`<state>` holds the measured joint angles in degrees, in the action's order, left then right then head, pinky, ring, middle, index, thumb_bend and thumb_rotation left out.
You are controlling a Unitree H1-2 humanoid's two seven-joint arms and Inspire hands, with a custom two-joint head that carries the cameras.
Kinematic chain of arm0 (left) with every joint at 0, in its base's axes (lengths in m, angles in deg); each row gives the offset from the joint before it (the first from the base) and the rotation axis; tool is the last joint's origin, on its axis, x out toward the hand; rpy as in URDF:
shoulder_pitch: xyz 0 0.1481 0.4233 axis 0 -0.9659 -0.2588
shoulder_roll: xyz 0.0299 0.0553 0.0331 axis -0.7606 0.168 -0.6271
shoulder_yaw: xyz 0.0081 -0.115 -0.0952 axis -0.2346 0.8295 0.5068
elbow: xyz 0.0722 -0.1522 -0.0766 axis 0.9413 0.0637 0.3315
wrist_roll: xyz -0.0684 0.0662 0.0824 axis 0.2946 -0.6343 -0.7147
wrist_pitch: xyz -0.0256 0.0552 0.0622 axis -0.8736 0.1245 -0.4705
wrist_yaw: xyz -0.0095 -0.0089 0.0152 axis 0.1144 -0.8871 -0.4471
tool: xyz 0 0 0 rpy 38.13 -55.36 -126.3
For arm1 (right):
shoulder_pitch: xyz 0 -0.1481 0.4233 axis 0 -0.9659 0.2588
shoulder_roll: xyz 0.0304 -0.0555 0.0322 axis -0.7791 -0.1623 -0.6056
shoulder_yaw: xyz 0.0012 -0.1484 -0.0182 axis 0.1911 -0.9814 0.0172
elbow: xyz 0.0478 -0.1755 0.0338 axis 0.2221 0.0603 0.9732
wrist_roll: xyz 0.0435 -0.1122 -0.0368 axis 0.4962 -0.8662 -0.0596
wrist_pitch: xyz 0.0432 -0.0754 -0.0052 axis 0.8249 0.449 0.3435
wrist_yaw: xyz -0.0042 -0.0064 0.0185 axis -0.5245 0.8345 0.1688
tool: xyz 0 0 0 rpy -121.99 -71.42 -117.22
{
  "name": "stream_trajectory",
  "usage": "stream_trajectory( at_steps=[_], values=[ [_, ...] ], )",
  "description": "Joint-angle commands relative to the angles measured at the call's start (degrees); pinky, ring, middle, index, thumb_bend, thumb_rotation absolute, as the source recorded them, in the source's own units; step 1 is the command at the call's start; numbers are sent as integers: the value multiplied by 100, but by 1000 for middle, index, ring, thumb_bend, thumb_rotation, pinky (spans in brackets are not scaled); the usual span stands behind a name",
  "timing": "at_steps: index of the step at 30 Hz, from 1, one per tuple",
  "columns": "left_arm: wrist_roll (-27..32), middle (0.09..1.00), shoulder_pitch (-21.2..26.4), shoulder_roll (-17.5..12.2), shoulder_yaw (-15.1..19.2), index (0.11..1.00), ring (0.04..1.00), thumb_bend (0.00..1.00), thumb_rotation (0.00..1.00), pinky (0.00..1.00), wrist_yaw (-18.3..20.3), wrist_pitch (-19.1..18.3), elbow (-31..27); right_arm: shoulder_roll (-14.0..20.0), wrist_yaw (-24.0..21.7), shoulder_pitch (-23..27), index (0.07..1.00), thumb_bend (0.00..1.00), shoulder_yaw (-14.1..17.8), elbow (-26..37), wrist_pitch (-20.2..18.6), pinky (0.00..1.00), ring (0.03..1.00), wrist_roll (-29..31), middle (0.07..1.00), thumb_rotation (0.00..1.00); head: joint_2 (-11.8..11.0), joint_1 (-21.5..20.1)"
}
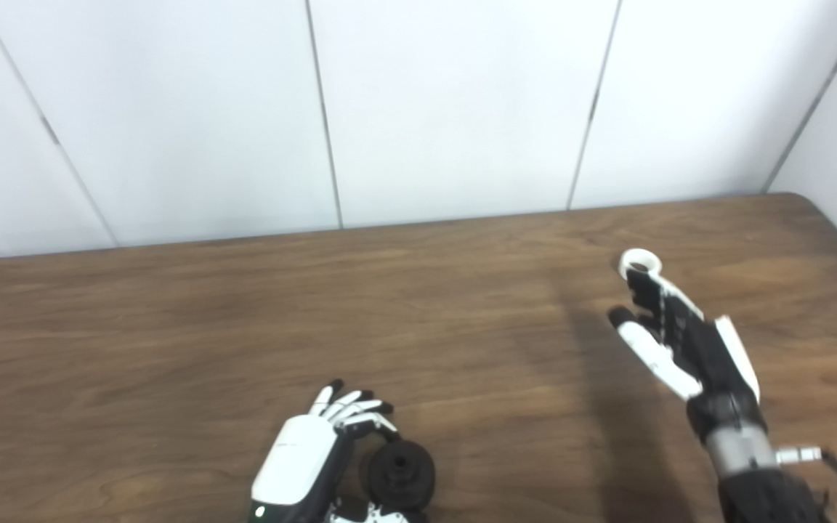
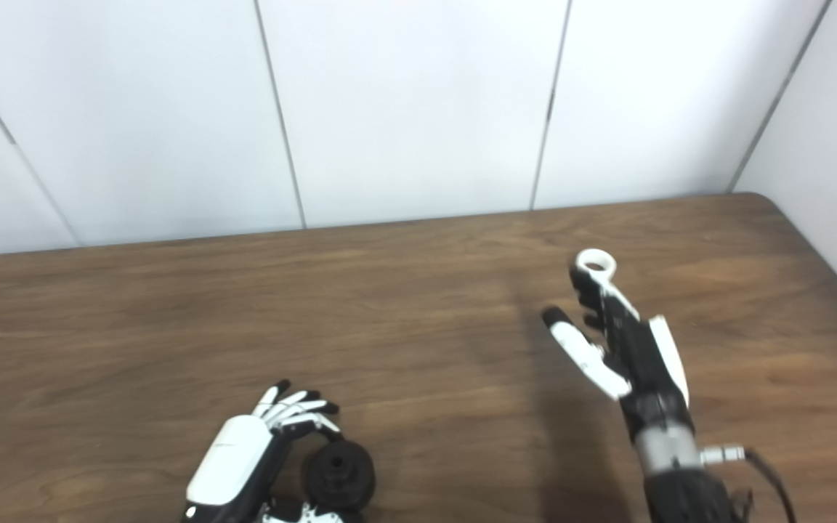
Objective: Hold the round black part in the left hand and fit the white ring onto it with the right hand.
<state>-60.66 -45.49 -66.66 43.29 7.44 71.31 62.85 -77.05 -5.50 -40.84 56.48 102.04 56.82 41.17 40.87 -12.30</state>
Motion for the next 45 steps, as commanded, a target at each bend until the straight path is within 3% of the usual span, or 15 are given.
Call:
stream_trajectory(
  at_steps=[1, 5, 9, 15, 17, 20, 23, 31, 38, 45],
  values=[
    [3, 785, -33, -79, 15, 485, 871, 523, 52, 1000, 84, 40, 43, 202, 11, 251, 803, 593, 43, -3, -20, 891, 901, -290, 879, 492, 3, 0],
    [45, 788, -37, -134, 57, 485, 873, 523, 52, 998, 119, 102, 49, 609, -57, 563, 755, 677, -25, -343, -19, 941, 932, -736, 898, 434, -4, -244],
    [81, 785, -20, -176, 99, 485, 868, 523, 51, 987, 152, 145, 49, 979, -274, 934, 717, 779, -84, -706, -43, 899, 934, -1242, 931, 357, -6, -434],
    [141, 781, -29, -225, 163, 485, 865, 522, 50, 983, 167, 241, 54, 1186, -627, 1513, 714, 862, -26, -1360, -42, 880, 964, -1789, 969, 206, -26, -674],
    [150, 783, -38, -236, 187, 485, 866, 522, 50, 985, 196, 245, 41, 1316, -704, 1691, 716, 883, -93, -1649, -42, 861, 976, -1942, 982, 219, -34, -741],
    [177, 785, -56, -253, 225, 485, 867, 522, 50, 988, 247, 241, 2, 1487, -833, 1967, 730, 886, -177, -2130, -43, 924, 998, -2104, 998, 224, -37, -830],
    [203, 782, -71, -260, 257, 485, 866, 522, 49, 986, 251, 268, -16, 1509, -878, 2173, 740, 889, -150, -2471, -44, 990, 1000, -2133, 1000, 190, -46, -879],
    [225, 780, -80, -297, 311, 485, 860, 522, 49, 976, 286, 308, -5, 1740, -864, 2738, 745, 885, -441, -3402, -35, 1000, 1000, -2236, 1000, 169, -75, -948],
    [260, 779, -88, -288, 347, 485, 858, 522, 49, 970, 287, 370, 20, 1660, -596, 3241, 730, 877, -548, -4160, -38, 1000, 1000, -2221, 1000, 180, -133, -957],
    [291, 778, -105, -288, 382, 484, 856, 522, 48, 969, 303, 437, 22, 1564, -740, 3555, 730, 869, -557, -4469, -43, 1000, 1000, -2246, 999, 190, -149, -941]
  ],
)
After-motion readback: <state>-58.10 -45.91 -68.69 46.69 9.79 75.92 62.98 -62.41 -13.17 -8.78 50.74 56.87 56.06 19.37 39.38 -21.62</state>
